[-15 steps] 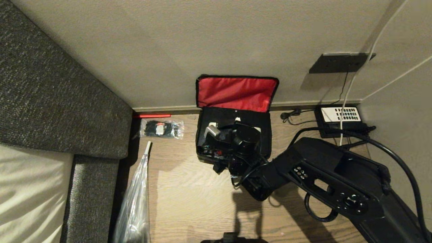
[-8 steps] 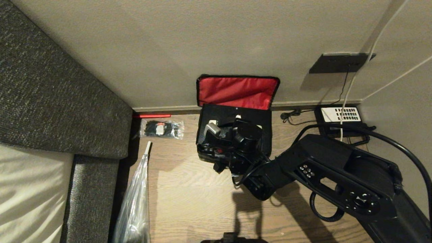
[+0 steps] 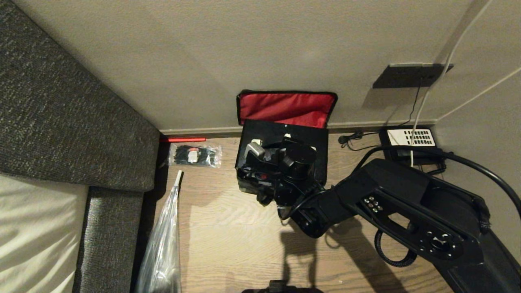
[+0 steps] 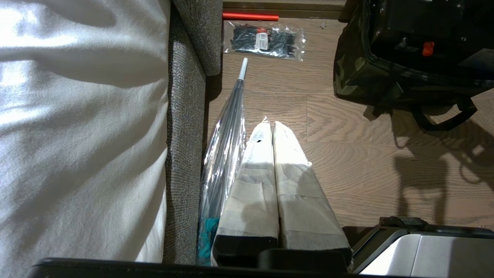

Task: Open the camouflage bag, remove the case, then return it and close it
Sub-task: Lift the black box

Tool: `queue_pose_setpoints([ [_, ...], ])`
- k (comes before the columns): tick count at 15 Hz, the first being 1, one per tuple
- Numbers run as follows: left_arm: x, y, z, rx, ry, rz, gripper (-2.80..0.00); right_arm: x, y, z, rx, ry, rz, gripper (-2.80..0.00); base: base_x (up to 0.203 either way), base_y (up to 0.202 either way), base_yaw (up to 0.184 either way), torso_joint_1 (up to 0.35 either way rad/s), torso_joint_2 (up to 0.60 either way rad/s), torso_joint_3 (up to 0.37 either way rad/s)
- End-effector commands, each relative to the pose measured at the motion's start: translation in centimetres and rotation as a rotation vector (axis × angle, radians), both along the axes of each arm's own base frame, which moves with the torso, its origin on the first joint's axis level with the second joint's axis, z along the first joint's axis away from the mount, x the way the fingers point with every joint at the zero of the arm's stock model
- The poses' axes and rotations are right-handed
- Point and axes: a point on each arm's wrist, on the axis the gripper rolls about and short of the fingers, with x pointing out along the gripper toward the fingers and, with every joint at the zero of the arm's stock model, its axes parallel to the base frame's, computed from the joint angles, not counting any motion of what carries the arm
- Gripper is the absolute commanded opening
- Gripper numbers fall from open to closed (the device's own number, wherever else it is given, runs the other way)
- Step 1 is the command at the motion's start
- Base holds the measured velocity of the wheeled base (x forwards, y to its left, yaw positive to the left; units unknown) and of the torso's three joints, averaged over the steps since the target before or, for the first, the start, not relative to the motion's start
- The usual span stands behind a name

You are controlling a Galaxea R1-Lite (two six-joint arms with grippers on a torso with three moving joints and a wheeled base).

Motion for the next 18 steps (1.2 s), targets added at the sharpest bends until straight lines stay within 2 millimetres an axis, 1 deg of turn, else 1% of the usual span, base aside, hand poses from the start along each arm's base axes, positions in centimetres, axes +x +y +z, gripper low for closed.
queue_pose_setpoints([
  [1,0.0,0.0,-0.1,-0.001,0.001,0.001,-2.8,-0.2,0.1,0.6,0.011,-0.017,-0.004,-2.8,0.0,0.0,0.0,0.0,0.0,0.0],
  [5,0.0,0.0,-0.1,-0.001,0.001,0.001,-2.8,-0.2,0.2,0.5,0.006,-0.014,-0.003,-2.8,0.0,0.0,0.0,0.0,0.0,0.0],
  [10,0.0,0.0,-0.1,-0.001,0.001,0.001,-2.8,-0.5,0.3,1.0,-0.004,-0.018,-0.004,-2.8,0.0,0.0,0.0,0.0,0.0,0.0],
  [14,0.0,0.0,-0.1,-0.001,0.001,0.001,-2.8,-1.1,-0.4,3.6,-0.02,-0.022,-0.011,-2.8,0.0,0.0,0.0,0.0,0.0,0.0],
  [18,0.0,0.0,-0.1,-0.001,0.0,0.001,-2.8,-1.8,-1.1,5.1,-0.031,0.002,-0.05,-2.8,0.0,0.0,0.0,0.0,0.0,0.0],
])
